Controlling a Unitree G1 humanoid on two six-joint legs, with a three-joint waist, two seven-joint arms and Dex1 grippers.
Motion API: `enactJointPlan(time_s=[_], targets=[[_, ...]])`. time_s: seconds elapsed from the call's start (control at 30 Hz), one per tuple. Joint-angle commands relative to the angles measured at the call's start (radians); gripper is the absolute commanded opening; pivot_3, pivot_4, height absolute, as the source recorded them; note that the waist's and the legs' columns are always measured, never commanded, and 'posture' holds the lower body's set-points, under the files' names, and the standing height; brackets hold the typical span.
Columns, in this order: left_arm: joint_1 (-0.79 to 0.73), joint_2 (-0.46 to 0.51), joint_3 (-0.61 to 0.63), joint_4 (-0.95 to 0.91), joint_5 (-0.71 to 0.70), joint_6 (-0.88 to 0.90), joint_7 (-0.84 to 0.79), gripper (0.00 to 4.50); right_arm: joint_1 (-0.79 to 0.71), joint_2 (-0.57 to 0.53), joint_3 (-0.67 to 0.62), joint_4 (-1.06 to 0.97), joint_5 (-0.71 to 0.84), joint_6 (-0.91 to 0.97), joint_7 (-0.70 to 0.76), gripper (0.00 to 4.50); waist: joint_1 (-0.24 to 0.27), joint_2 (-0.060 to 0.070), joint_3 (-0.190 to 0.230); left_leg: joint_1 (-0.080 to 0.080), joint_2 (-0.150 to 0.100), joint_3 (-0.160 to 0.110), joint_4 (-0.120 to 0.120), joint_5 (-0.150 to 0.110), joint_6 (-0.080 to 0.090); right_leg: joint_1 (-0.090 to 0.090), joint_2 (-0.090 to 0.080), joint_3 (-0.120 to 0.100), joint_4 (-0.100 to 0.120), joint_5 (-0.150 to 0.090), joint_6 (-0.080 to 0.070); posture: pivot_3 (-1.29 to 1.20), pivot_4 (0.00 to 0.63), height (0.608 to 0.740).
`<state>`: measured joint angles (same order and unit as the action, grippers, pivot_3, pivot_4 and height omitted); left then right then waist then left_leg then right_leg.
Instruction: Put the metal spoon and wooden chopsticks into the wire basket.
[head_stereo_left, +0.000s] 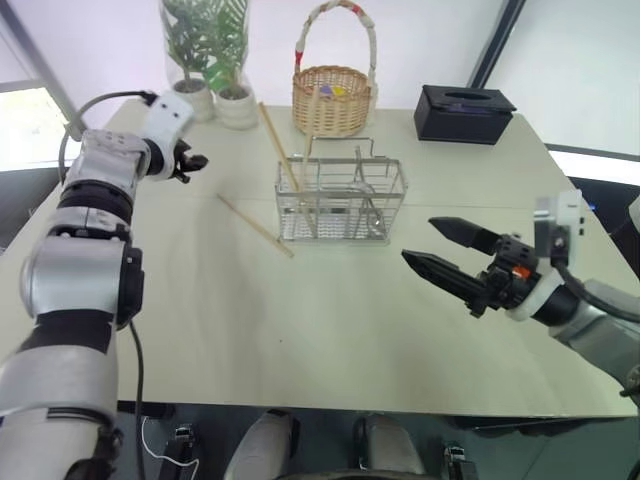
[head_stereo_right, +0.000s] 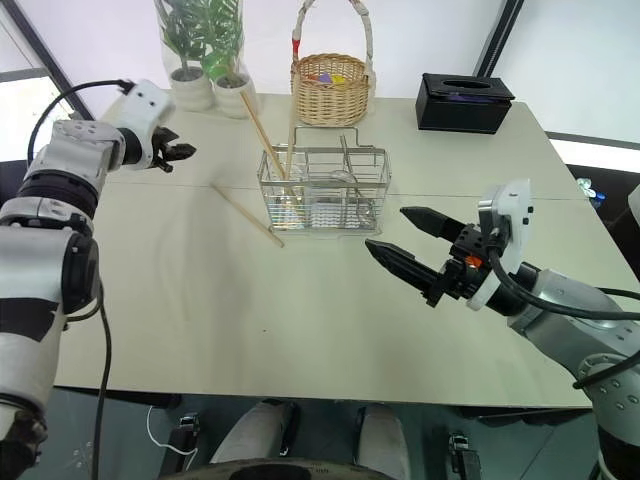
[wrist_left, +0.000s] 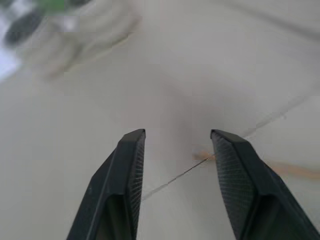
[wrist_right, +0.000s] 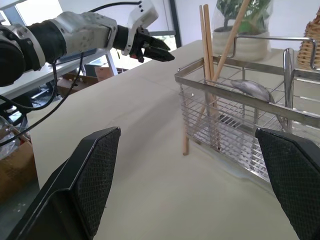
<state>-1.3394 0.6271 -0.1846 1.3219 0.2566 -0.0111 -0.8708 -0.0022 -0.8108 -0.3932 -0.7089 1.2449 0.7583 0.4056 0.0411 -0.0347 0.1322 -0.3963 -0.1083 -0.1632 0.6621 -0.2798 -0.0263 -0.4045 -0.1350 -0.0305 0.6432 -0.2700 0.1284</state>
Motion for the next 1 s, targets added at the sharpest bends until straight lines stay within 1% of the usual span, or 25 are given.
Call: enactJointPlan(time_s=[0.03,0.13,0.23,0.4,0.5,0.6,0.7,0.77,0.8,1.0], targets=[[-0.016,-0.010,-0.070,-0.002,0.076,-0.170,-0.119,2.31,0.016,-0.007,-0.046,-0.051,0.049,-0.012,-0.027,4.50,-0.001,0.000,0.000,-0.001,0.000,0.000,0.000,0.000,0.000,-0.001,0.000,0.000,0.000,0.000,0.000,0.00,0.150,0.655],[-0.017,-0.037,-0.107,0.013,0.119,-0.226,-0.148,2.31,0.045,-0.015,-0.066,-0.074,0.084,-0.013,-0.061,4.50,-0.001,0.000,0.000,-0.003,0.000,-0.001,0.001,0.000,0.000,-0.003,0.000,0.000,0.000,0.000,0.000,0.00,0.150,0.655],[-0.014,-0.058,-0.144,0.022,0.165,-0.273,-0.142,2.31,0.086,-0.022,-0.094,-0.105,0.126,-0.016,-0.108,4.50,-0.002,0.000,0.000,-0.004,0.000,-0.001,0.001,0.000,0.001,-0.003,0.000,0.000,0.001,0.000,0.000,0.00,0.150,0.655],[-0.012,-0.087,-0.197,0.035,0.228,-0.338,-0.132,2.31,0.184,-0.035,-0.158,-0.166,0.195,-0.031,-0.173,4.50,-0.003,0.000,0.000,-0.004,0.000,-0.001,0.001,0.000,0.001,-0.003,0.001,-0.001,0.001,0.000,0.000,0.00,0.150,0.655],[-0.019,-0.103,-0.249,0.040,0.290,-0.389,-0.118,2.31,0.277,-0.034,-0.224,-0.228,0.249,-0.054,-0.236,4.50,-0.002,0.000,0.000,-0.004,0.001,-0.001,0.002,0.000,0.001,-0.003,0.001,-0.001,0.001,0.000,0.000,0.00,0.150,0.655],[-0.020,-0.115,-0.255,0.046,0.305,-0.399,-0.115,2.31,0.330,-0.044,-0.246,-0.269,0.287,-0.083,-0.278,4.50,-0.002,0.000,0.000,-0.003,0.001,-0.001,0.002,0.000,0.001,-0.002,0.001,-0.001,0.001,0.000,0.000,0.00,0.150,0.655],[-0.020,-0.132,-0.261,0.048,0.318,-0.418,-0.108,3.11,0.370,-0.056,-0.263,-0.295,0.311,-0.109,-0.315,4.50,-0.002,0.000,0.000,-0.002,0.001,-0.001,0.002,0.000,0.001,-0.001,0.001,-0.001,0.001,0.000,0.000,0.00,0.150,0.655],[-0.022,-0.146,-0.259,0.049,0.319,-0.428,-0.108,4.10,0.395,-0.060,-0.273,-0.308,0.324,-0.126,-0.336,4.50,-0.002,0.000,0.000,-0.001,0.001,-0.001,0.002,0.000,0.002,0.000,0.001,-0.001,0.002,0.000,0.000,0.00,0.150,0.655],[-0.023,-0.150,-0.260,0.049,0.322,-0.435,-0.107,4.45,0.406,-0.063,-0.276,-0.314,0.329,-0.135,-0.344,4.50,-0.001,0.000,0.000,0.000,0.001,-0.001,0.002,0.000,0.002,0.001,0.001,-0.001,0.002,0.000,0.000,0.00,0.150,0.655],[-0.020,-0.177,-0.273,0.051,0.346,-0.456,-0.105,4.45,0.458,-0.072,-0.282,-0.338,0.332,-0.181,-0.383,4.50,0.001,-0.001,0.000,0.000,0.000,-0.001,0.002,0.000,0.002,0.003,0.001,-0.002,0.001,0.000,0.000,0.00,0.150,0.655]])
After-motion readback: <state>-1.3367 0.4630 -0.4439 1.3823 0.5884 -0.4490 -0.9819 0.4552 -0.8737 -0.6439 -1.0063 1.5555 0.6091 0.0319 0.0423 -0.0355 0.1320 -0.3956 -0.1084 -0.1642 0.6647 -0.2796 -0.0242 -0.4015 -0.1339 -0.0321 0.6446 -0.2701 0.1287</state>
